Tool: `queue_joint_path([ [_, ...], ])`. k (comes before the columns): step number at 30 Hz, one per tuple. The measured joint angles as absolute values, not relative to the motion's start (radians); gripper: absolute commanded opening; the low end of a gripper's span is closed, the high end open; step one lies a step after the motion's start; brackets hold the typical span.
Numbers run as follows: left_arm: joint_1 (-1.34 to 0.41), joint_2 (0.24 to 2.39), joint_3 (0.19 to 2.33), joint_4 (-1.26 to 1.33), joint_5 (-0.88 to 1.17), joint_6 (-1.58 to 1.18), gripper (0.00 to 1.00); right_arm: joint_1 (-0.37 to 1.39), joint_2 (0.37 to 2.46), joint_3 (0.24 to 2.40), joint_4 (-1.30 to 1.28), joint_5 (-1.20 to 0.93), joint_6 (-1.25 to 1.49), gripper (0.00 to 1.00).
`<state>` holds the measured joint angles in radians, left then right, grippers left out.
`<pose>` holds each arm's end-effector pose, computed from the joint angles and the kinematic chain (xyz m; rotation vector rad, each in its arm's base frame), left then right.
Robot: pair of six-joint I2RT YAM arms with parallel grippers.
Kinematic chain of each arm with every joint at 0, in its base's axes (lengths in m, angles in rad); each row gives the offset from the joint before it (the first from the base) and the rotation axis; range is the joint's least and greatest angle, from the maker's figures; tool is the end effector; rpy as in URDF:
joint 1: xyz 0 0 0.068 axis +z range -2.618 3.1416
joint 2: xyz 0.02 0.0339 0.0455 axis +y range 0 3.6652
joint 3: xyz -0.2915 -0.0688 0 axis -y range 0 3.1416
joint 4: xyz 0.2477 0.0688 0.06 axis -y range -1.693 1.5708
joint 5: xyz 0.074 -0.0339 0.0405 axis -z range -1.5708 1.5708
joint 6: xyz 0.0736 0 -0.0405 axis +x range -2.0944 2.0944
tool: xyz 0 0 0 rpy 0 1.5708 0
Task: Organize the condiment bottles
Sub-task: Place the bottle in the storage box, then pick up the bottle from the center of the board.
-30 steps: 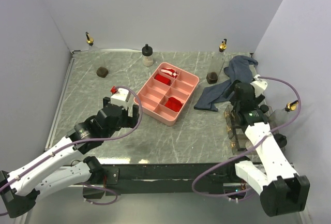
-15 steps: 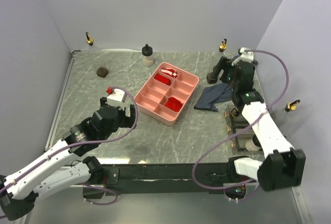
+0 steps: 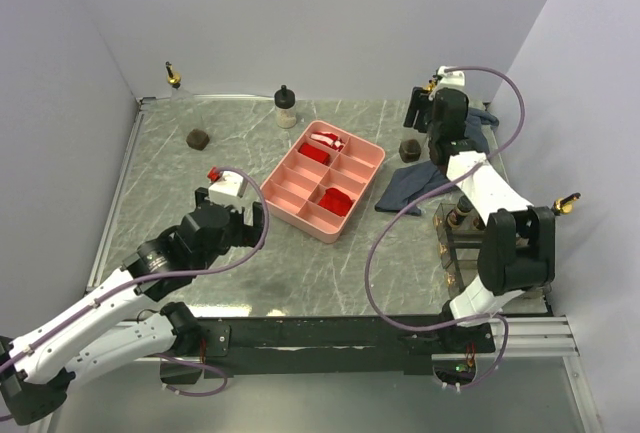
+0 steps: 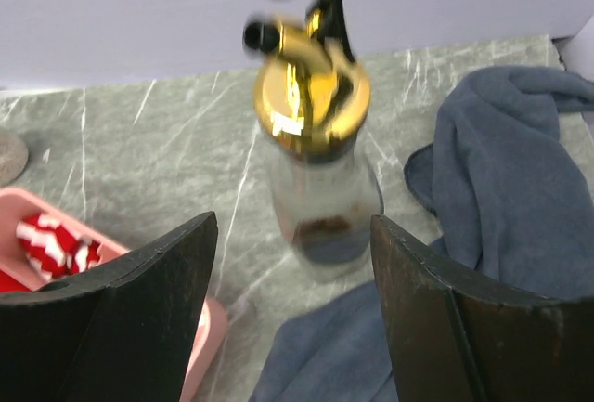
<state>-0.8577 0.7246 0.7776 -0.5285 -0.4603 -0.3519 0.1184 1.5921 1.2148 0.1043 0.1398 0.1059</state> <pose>0.1362 -0.1074 0.3157 0.2222 1.9941 -0.3060 0.4183 0.0394 0.3299 0.0861 1.8391 0.0281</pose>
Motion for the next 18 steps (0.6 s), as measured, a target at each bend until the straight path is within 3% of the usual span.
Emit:
queue_joint_path([
  [18,-0.857,0.754,0.778,-0.53,-0.461,-0.352,0.97,0.113,1.726,1.316,0.219,0.174,0.029,0.6],
])
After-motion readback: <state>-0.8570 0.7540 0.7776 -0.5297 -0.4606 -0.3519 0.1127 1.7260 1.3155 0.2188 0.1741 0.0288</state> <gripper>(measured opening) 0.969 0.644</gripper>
